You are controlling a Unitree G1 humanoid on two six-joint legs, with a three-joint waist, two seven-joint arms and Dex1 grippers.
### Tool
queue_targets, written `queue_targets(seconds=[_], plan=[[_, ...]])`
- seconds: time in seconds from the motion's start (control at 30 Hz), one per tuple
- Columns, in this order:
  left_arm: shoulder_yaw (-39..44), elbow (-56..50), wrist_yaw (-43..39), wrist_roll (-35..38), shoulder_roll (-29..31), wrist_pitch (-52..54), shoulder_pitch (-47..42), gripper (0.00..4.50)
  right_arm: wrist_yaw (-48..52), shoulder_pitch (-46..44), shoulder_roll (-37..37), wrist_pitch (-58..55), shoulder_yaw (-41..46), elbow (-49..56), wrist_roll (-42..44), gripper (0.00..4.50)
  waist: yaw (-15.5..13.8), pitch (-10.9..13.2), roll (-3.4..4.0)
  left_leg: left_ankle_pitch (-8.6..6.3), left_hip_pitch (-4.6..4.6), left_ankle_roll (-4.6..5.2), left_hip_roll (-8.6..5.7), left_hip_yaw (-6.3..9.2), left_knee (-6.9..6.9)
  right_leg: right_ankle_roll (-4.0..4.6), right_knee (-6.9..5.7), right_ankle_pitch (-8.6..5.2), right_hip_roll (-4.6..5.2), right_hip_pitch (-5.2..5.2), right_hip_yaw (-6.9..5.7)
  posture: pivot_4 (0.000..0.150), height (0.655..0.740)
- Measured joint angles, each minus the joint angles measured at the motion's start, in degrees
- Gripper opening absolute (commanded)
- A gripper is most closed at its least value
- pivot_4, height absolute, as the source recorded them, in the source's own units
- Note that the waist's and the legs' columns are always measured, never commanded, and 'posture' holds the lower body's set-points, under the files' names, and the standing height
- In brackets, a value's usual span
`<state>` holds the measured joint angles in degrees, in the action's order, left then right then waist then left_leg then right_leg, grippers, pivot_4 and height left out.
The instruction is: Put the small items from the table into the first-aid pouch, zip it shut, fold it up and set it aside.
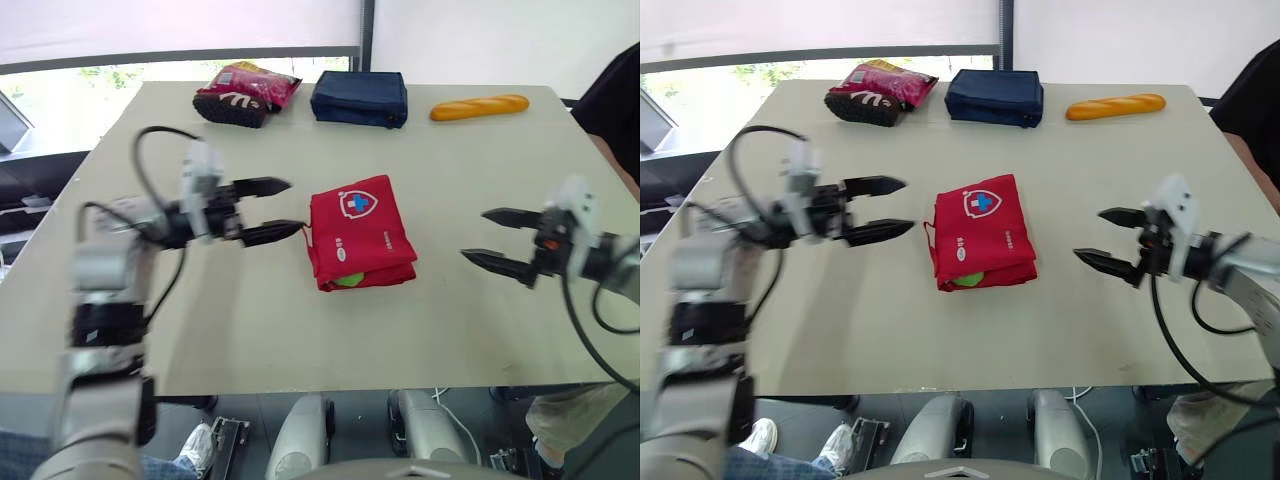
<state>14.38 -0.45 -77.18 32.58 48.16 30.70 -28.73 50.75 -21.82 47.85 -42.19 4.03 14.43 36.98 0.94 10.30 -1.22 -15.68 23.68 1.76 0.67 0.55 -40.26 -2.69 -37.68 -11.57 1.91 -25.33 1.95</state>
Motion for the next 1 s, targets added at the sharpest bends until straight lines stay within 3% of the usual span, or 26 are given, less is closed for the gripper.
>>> queue_targets(seconds=[0.1, 0.3, 0.53, 0.57, 0.6, 0.77, 0.87, 0.9, 1.0], plan=[[4.8, -3.9, -0.1, 4.3, 3.8, 3.6, 3.2, 4.43, 0.2, -6.9, -5.0, -1.4, -5.5, -6.8, -1.9, 4.5, -0.2, 0.0, 0.03, 0.0, 0.01, 0.0, -0.07, -0.06, -0.01, -0.03, 0.01, -0.03, 0.05, 0.0, 0.01, 0.15, 0.7105], [6.9, -9.3, 2.7, 9.5, 4.1, 6.7, 4.8, 4.43, -0.5, -18.9, -16.8, -3.2, -13.0, -22.2, -7.1, 4.5, 0.0, 0.1, 0.04, 0.01, 0.07, -0.01, -0.09, -0.13, -0.02, -0.05, 0.01, 0.22, 0.05, -0.03, 0.0, 0.15, 0.7105], [6.9, -11.9, 5.2, 10.7, 4.2, 7.3, 5.9, 4.43, -0.6, -26.9, -22.4, -2.7, -15.1, -38.9, -13.3, 4.5, 0.1, 0.1, 0.05, 0.01, 0.07, -0.02, -0.12, -0.21, 0.01, -0.03, 0.0, 0.22, 0.03, -0.03, -0.04, 0.15, 0.7105], [6.9, -12.2, 5.6, 10.7, 4.2, 7.3, 6.4, 4.5, 0.3, -27.3, -23.0, -3.0, -15.1, -39.8, -13.6, 3.93, 0.2, 0.1, 0.04, 0.01, 0.03, -0.02, -0.1, -0.21, 0.0, -0.03, -0.02, 0.23, 0.02, -0.02, -0.03, 0.15, 0.7105], [6.9, -12.3, 5.8, 10.7, 4.2, 7.3, 6.6, 4.5, 0.8, -27.3, -23.5, -3.5, -14.9, -39.9, -13.6, 3.75, 0.3, 0.1, 0.04, 0.01, 0.02, -0.02, -0.1, -0.2, 0.0, -0.03, -0.03, 0.23, 0.02, -0.02, -0.03, 0.15, 0.7105], [7.0, -12.5, 6.2, 11.0, 4.2, 7.2, 6.9, 4.5, 2.9, -26.5, -24.1, -9.0, -13.5, -37.4, -11.4, 1.53, 0.8, 0.1, 0.05, 0.02, 0.0, -0.03, -0.08, -0.16, 0.0, -0.02, -0.11, 0.22, -0.04, -0.03, -0.05, 0.15, 0.7105], [7.0, -12.5, 6.2, 11.4, 4.3, 7.1, 6.9, 4.5, 2.6, -25.6, -24.1, -11.7, -12.2, -34.8, -10.3, 0.48, 1.0, 0.1, 0.05, 0.02, 0.02, -0.03, -0.08, -0.14, 0.0, -0.02, -0.1, 0.22, -0.01, -0.04, -0.04, 0.15, 0.7105], [7.0, -12.5, 6.2, 11.4, 4.4, 6.7, 6.9, 4.5, 1.9, -24.5, -24.1, -13.2, -10.9, -33.1, -9.4, 0.17, 1.0, 0.1, 0.05, 0.02, 0.03, -0.03, -0.08, -0.13, 0.0, -0.02, -0.09, 0.22, -0.01, -0.03, -0.04, 0.15, 0.7105], [6.8, -12.4, 6.1, 11.4, 4.4, 6.1, 6.3, 4.5, -1.6, -23.2, -25.4, -15.7, -7.9, -31.0, -8.2, 0.08, 1.1, 0.1, 0.05, 0.02, 0.04, -0.03, -0.09, -0.15, 0.0, -0.03, -0.09, 0.22, 0.0, -0.04, -0.03, 0.15, 0.7105]])
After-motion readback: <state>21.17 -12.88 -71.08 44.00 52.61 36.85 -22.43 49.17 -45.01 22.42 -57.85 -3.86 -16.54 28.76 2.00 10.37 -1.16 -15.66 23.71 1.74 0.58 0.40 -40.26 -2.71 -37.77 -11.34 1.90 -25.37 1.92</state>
